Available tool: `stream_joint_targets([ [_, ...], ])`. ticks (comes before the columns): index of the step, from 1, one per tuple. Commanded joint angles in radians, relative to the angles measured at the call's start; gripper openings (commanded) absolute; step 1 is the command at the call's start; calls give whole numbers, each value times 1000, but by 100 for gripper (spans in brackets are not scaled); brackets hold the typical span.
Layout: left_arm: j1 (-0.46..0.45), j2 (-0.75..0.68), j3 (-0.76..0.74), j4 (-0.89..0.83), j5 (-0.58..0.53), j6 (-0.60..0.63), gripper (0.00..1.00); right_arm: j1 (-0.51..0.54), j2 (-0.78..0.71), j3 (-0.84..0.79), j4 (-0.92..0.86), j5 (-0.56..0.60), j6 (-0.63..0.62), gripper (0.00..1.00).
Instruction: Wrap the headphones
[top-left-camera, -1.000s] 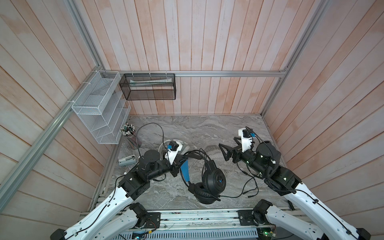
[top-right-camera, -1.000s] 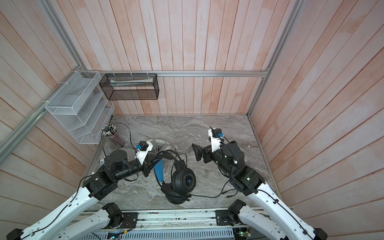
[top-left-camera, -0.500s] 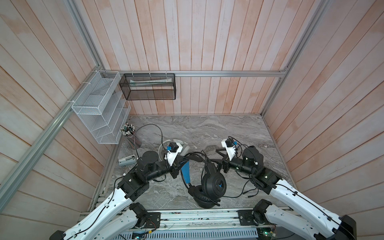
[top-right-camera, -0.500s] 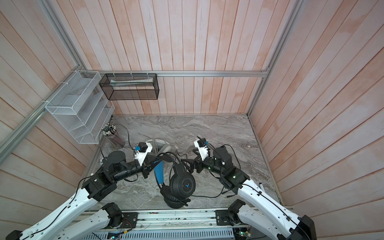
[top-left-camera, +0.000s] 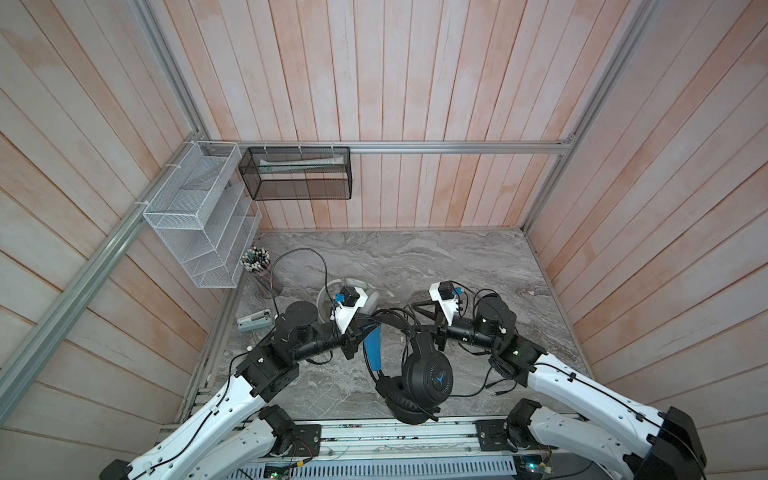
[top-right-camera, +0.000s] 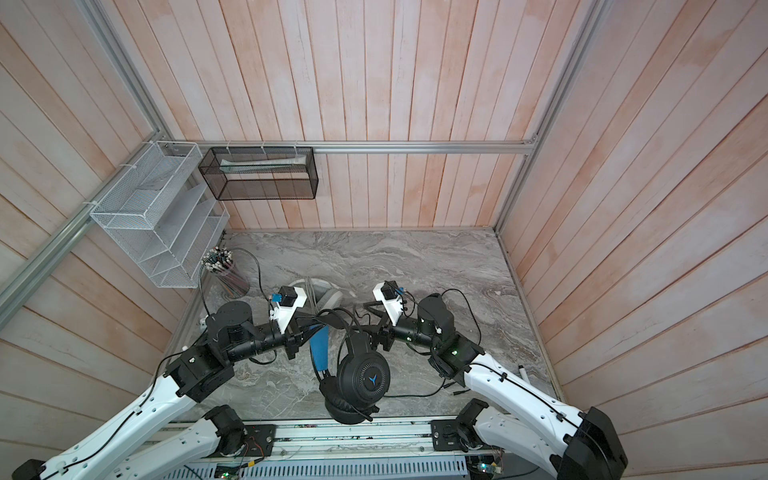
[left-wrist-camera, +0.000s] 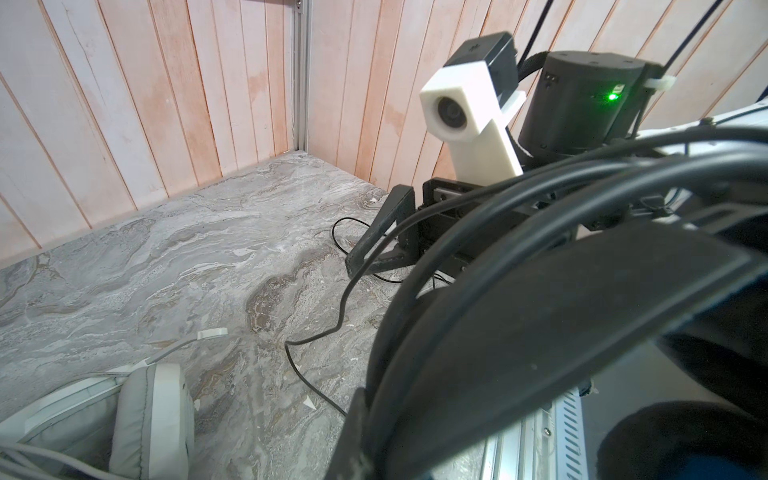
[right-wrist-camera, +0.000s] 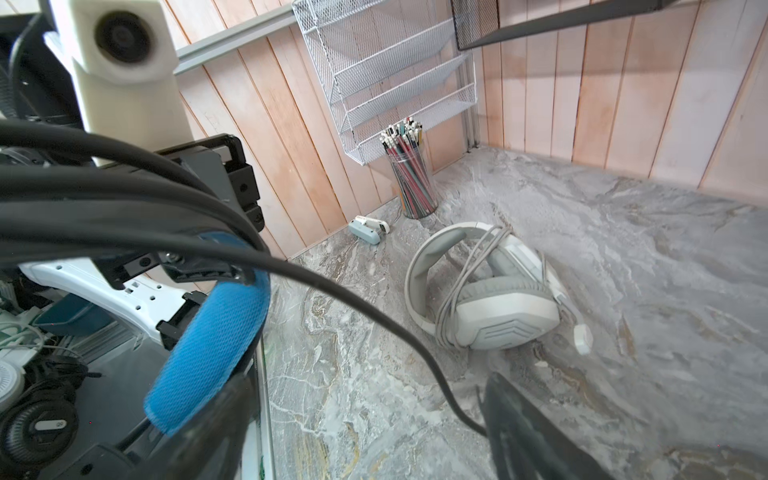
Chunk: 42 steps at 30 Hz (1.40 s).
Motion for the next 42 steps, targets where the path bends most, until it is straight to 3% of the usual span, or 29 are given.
stream_joint_targets([
  [1,-2,-1,7,44,35,-30,0,6,-14,10,51,-11,-24,76],
  [6,-2,-1,10,37,31,-26,0,6,-47,12,29,17,-38,43],
  [13,-2,-1,12,34,26,-25,0,5,-169,8,-20,169,-56,22],
  [16,-2,2,14,31,28,-24,0,6,-196,29,-53,184,-66,20],
  [19,-2,-11,16,32,38,-29,0,6,-190,55,-125,176,-82,28],
  [23,0,-45,11,40,32,-38,0,5,-183,29,-142,105,-60,61],
  [25,0,-47,14,40,40,-44,0,6,-192,0,-112,54,-38,69],
  [37,25,-95,26,78,140,-81,0,8,-170,-135,113,55,-10,82],
  [42,29,-82,141,30,164,-160,0,27,-123,-111,160,46,-16,82],
])
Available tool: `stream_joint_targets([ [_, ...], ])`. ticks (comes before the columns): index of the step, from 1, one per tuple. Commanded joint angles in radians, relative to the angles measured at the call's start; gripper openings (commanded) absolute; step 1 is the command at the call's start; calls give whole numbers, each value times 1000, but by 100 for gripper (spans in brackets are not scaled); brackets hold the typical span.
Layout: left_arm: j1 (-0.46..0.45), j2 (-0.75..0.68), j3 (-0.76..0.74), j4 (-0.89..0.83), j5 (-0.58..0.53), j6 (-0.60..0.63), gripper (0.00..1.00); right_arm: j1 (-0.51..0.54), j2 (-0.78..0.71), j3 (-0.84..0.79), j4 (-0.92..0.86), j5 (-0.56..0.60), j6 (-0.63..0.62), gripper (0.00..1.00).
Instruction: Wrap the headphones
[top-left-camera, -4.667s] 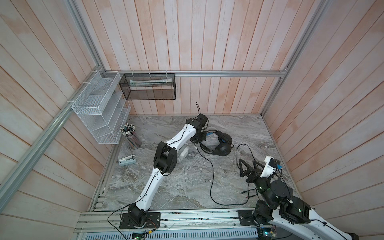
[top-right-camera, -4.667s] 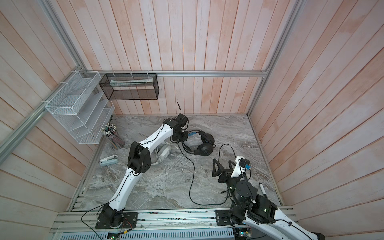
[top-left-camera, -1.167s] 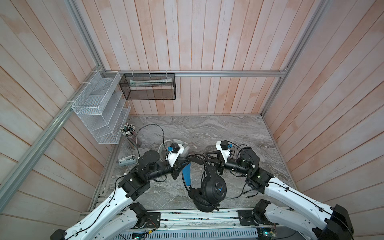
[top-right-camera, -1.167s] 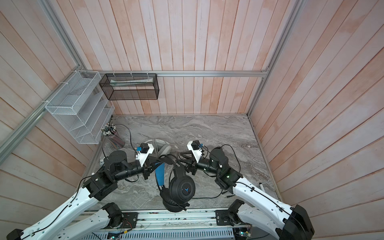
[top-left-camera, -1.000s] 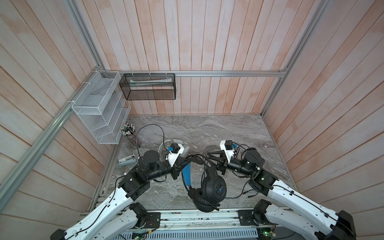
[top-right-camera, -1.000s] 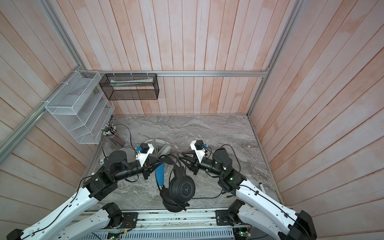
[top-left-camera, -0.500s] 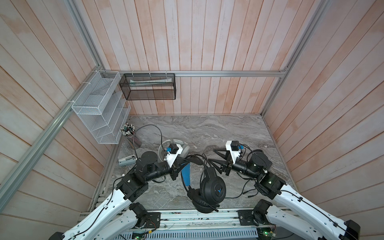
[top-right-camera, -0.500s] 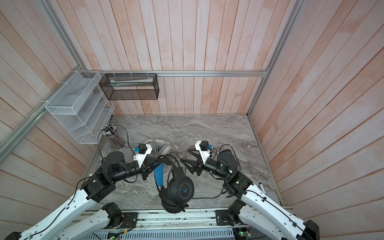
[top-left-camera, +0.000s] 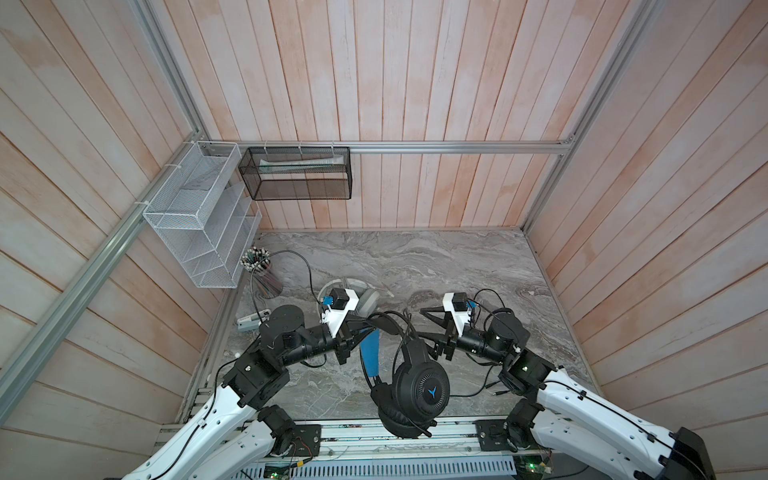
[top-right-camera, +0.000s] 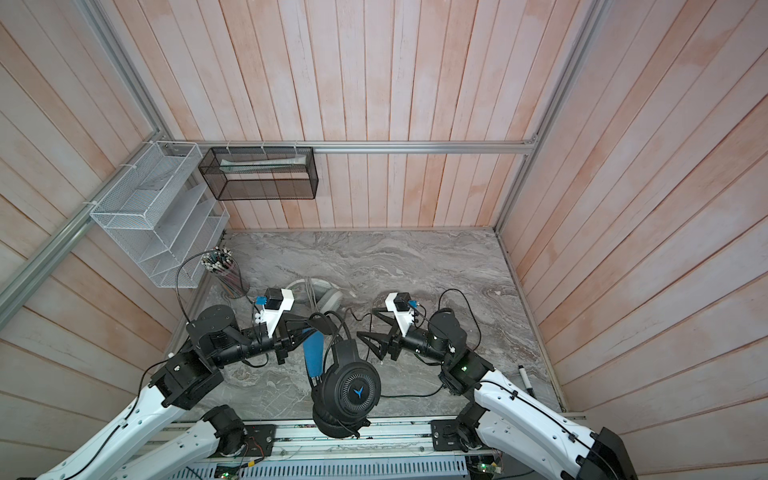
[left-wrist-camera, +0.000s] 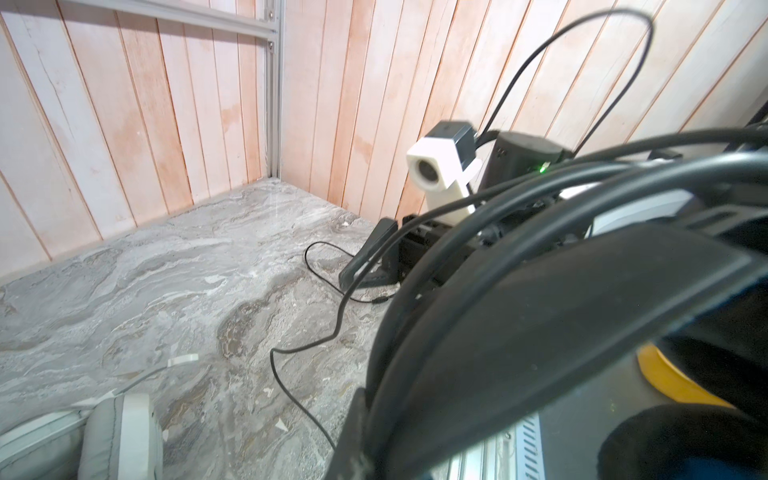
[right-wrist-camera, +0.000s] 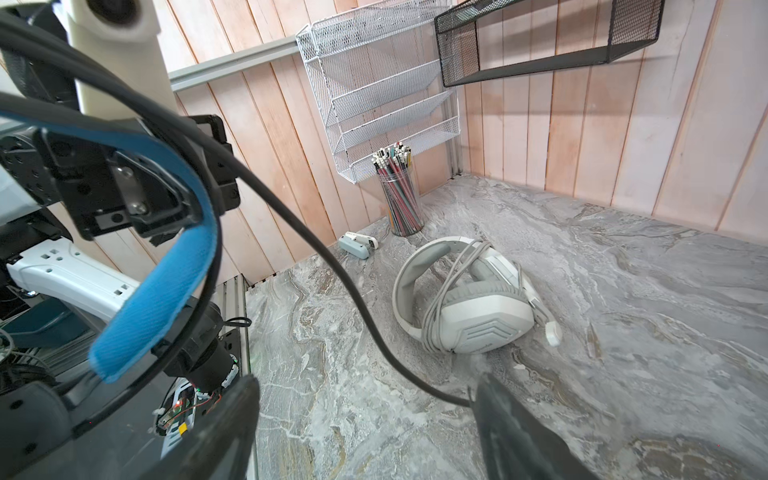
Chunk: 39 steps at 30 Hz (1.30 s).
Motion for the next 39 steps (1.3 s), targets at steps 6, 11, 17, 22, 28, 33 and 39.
stream_joint_targets([
  [6,6,63,324,-125,165,-198,0,34,-88,21,90,56,-22,82],
  [11,23,135,483,-308,257,-245,0,37,-219,9,82,82,-43,81],
  [17,39,161,538,-361,361,-279,0,39,-258,27,131,11,-6,81],
  [22,40,165,532,-328,414,-314,0,56,-201,29,244,-29,34,81],
  [28,41,190,532,-318,426,-327,0,122,-126,46,336,-12,22,81],
  [33,40,200,536,-312,429,-335,0,171,-30,78,357,86,-60,81],
  [39,40,201,539,-305,438,-343,0,184,81,123,411,220,-124,80],
])
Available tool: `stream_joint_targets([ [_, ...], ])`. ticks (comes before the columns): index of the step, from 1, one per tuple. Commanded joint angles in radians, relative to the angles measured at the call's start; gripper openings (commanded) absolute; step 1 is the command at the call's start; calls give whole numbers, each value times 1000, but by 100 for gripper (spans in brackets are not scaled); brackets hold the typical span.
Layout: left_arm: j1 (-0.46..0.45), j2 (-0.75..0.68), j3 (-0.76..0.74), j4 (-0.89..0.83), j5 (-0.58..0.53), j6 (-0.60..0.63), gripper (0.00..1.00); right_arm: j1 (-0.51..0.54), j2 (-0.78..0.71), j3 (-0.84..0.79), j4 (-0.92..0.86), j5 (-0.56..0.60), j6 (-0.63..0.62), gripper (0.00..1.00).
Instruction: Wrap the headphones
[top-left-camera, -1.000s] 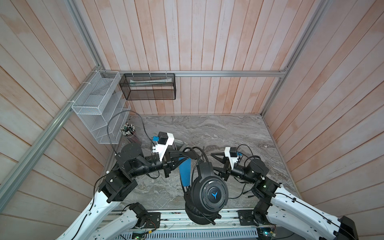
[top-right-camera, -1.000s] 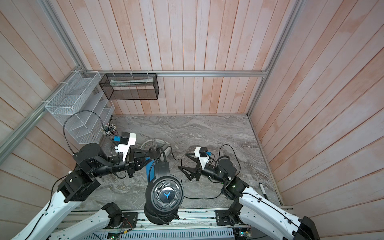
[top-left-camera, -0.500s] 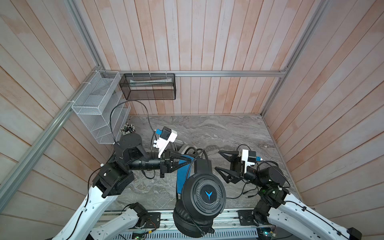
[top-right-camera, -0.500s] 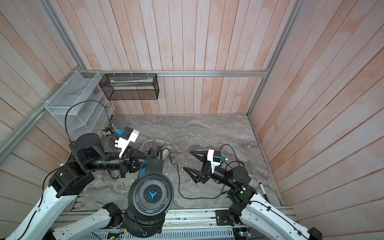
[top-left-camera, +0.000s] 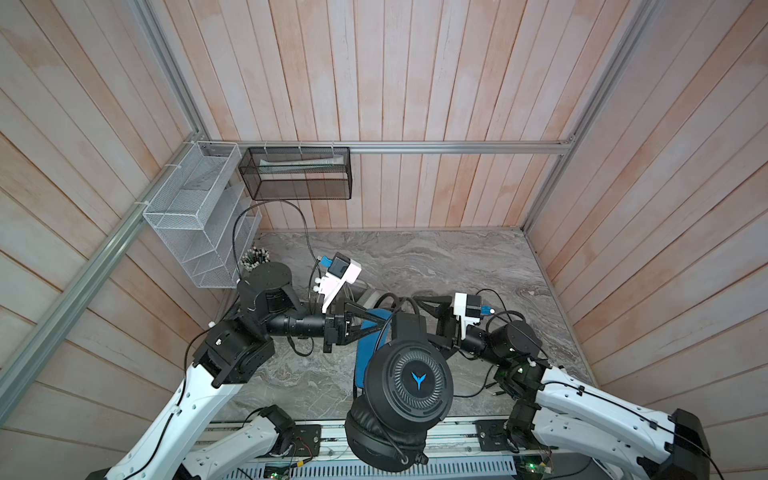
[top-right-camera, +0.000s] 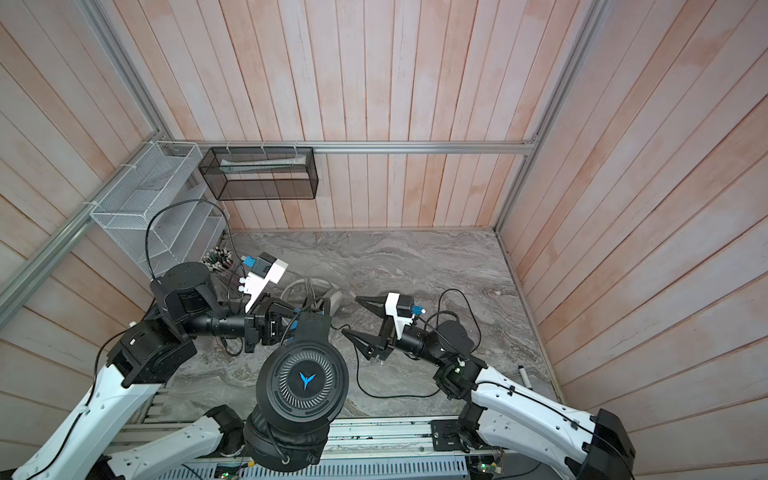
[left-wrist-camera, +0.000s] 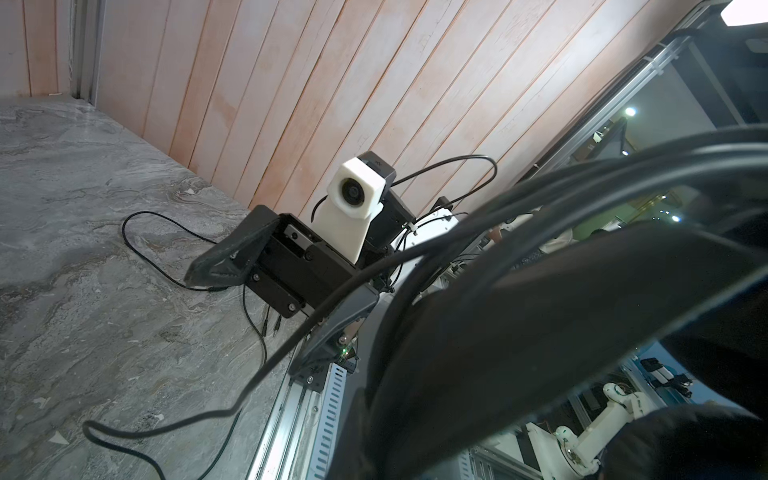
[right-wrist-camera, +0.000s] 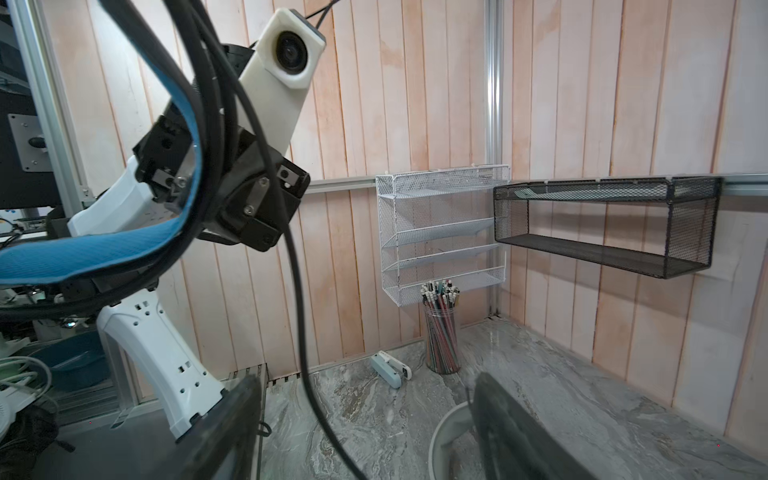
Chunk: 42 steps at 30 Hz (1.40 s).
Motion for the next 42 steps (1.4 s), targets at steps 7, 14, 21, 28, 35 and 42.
stream_joint_targets([
  [7,4,-11,35,49,41,-42,0,9,147,111,150,41,-44,80],
  [14,5,-3,47,30,41,-28,0,31,197,142,169,-63,-18,79],
  [21,4,-2,58,0,33,-6,0,44,95,70,117,-147,44,78],
  [28,4,7,54,-4,34,5,0,83,124,46,104,-141,59,78],
  [35,4,-1,50,6,34,-5,0,106,289,132,142,-78,31,74],
  [42,4,-17,28,-16,19,6,0,106,230,130,92,131,-27,23],
])
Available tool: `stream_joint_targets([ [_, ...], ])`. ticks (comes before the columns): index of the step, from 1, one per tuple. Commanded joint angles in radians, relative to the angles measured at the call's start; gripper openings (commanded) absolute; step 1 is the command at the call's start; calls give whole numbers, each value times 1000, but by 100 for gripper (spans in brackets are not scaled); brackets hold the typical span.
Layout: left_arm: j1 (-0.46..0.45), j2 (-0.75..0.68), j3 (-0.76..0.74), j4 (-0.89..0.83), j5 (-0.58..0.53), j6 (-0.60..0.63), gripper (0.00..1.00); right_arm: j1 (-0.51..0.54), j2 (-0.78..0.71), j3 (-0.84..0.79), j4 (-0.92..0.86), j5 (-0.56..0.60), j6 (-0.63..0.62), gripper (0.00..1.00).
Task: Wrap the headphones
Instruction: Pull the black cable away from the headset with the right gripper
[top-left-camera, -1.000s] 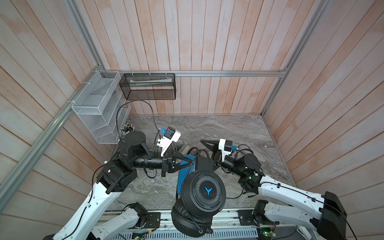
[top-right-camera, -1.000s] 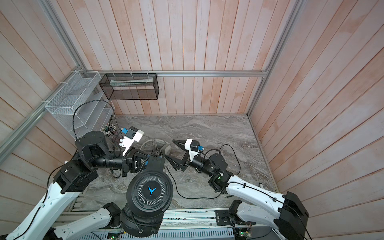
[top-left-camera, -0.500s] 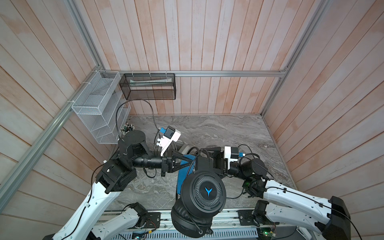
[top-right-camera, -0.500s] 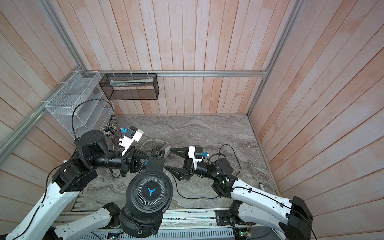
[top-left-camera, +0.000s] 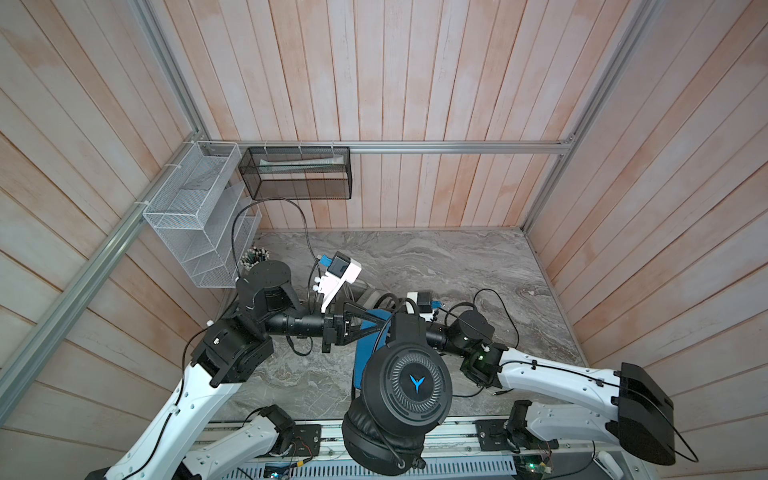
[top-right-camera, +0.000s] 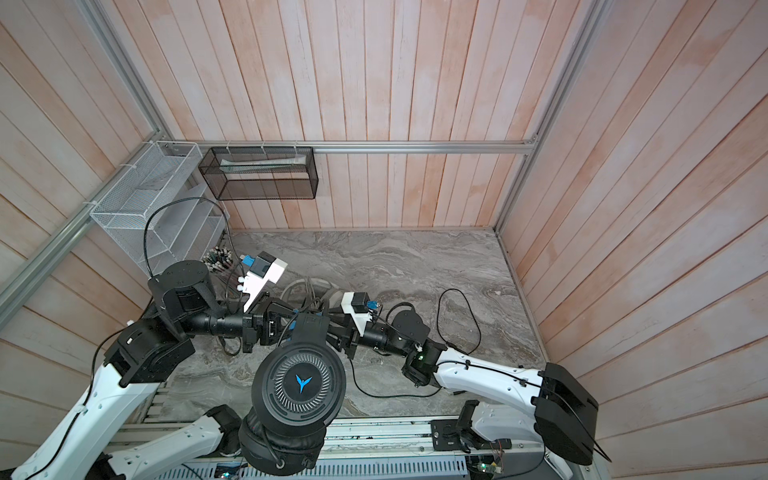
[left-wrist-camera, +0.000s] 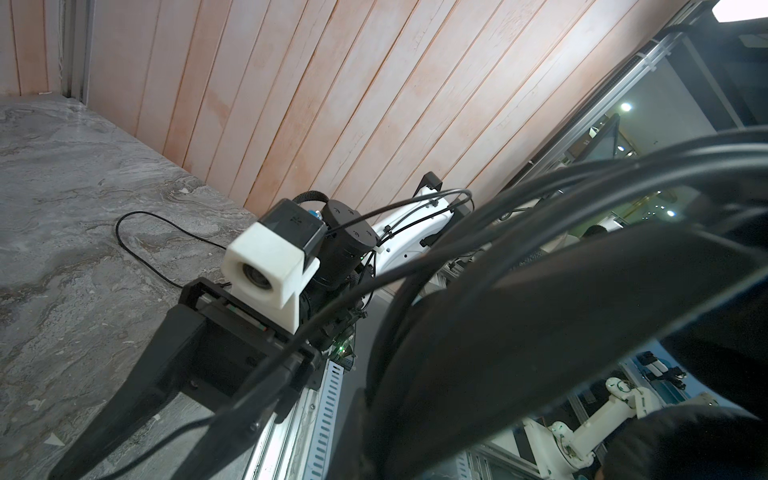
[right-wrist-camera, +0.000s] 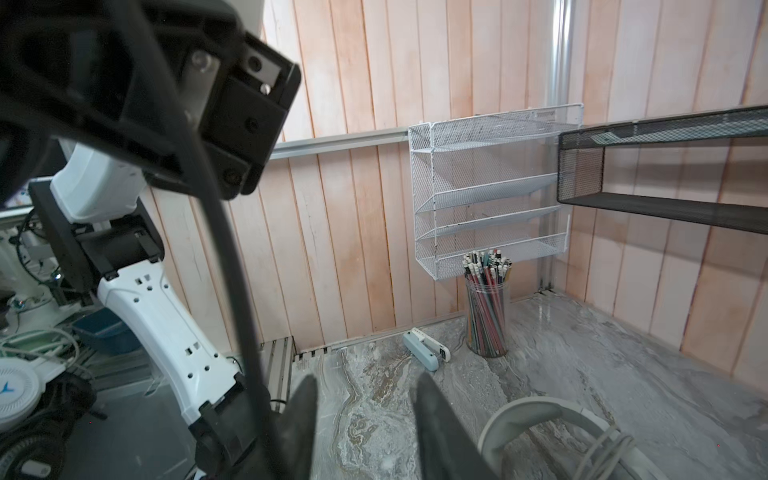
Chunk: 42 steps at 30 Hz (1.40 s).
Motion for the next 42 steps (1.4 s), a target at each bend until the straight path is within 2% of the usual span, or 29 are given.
stream_joint_targets([
  [1,5,-25,0,-3,3,1,0,1,-91,16,-37,186,-52,19],
  [3,5,-23,-4,-35,-18,25,0,-4,-160,28,-125,292,-101,11],
  [6,6,-9,-9,-90,-64,65,0,-23,-241,66,-229,355,-169,0],
  [13,5,47,-31,-221,-283,154,0,-57,-364,245,-437,380,-296,0],
  [17,5,70,-53,-262,-459,171,0,-58,-419,345,-532,382,-342,0],
  [22,9,100,-50,-278,-694,163,0,-56,-502,415,-632,376,-354,0],
  [25,37,110,-51,-268,-794,149,0,-57,-562,447,-709,380,-356,0],
  [30,131,110,-59,-235,-873,119,0,-56,-677,474,-831,377,-331,0],
  [34,221,76,-71,-168,-873,72,0,-57,-746,434,-906,344,-292,0],
  [37,223,71,-76,-115,-862,64,0,-58,-721,414,-950,240,-274,0],
  [40,219,106,-60,-106,-824,85,0,-58,-635,460,-998,204,-298,0],
  [42,202,115,-66,-98,-883,124,0,-59,-574,516,-1037,191,-342,0],
])
